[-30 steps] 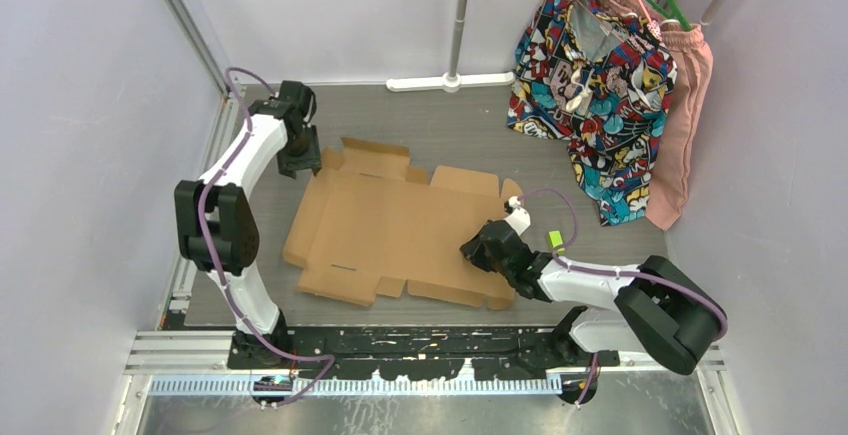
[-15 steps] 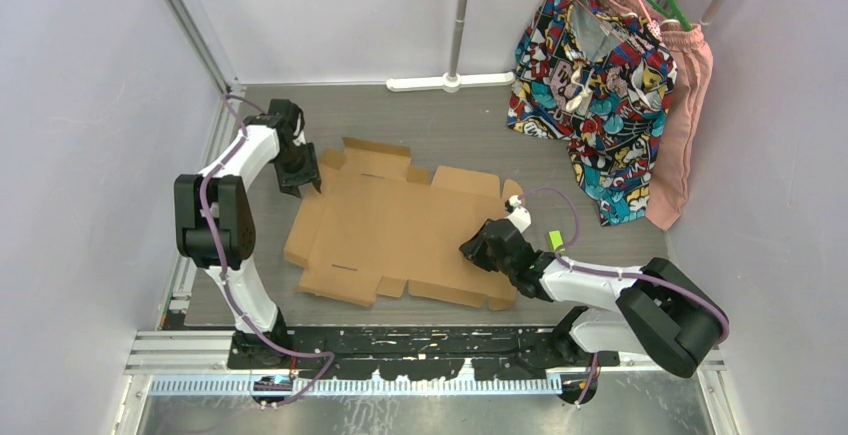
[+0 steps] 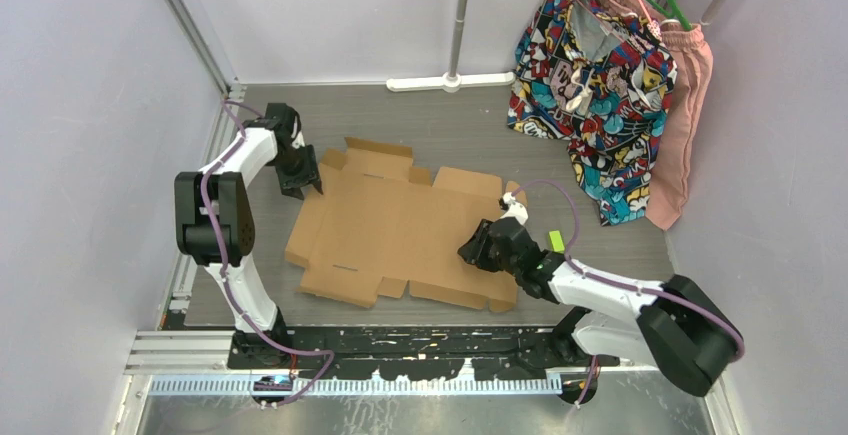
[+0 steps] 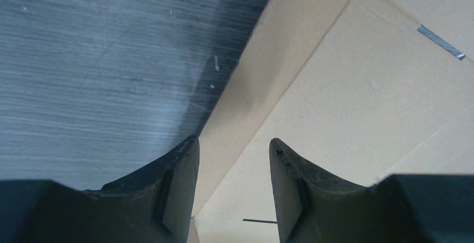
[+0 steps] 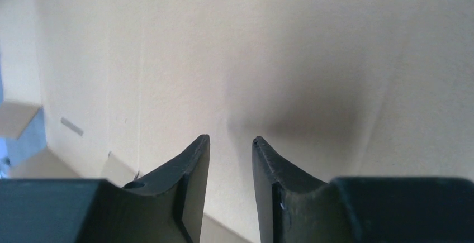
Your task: Fold the paper box
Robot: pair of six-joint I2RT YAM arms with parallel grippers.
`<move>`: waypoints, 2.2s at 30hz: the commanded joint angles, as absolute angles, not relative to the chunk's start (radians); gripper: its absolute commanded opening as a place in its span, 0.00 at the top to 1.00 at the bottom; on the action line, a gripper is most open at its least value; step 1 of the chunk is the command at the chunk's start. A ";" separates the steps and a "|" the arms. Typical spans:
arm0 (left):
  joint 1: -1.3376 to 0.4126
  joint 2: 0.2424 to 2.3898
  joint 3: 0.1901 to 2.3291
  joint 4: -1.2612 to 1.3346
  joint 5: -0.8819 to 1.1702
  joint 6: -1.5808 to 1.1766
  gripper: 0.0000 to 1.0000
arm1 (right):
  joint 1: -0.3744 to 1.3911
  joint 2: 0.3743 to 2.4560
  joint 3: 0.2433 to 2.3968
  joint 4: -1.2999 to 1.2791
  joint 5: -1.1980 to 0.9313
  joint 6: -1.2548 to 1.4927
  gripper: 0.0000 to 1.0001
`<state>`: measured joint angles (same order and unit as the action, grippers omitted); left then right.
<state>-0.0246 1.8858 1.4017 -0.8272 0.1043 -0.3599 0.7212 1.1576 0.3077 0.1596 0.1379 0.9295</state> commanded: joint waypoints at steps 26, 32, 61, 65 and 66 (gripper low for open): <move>-0.081 1.414 1.308 -0.910 0.071 -0.434 0.50 | 1.349 1.541 1.006 -0.125 0.069 0.167 0.48; -0.081 1.386 1.284 -0.909 0.066 -0.436 0.50 | 1.360 1.622 1.052 -0.064 0.148 0.152 0.50; -0.068 1.362 1.249 -0.908 0.046 -0.413 0.50 | 1.405 1.863 1.195 0.018 0.072 0.129 0.51; -0.062 1.360 1.250 -0.912 0.046 -0.408 0.50 | 1.399 1.885 1.195 0.036 0.072 0.137 0.65; -0.061 1.360 1.250 -0.911 0.046 -0.407 0.50 | 1.392 1.884 1.190 0.043 0.069 0.143 0.68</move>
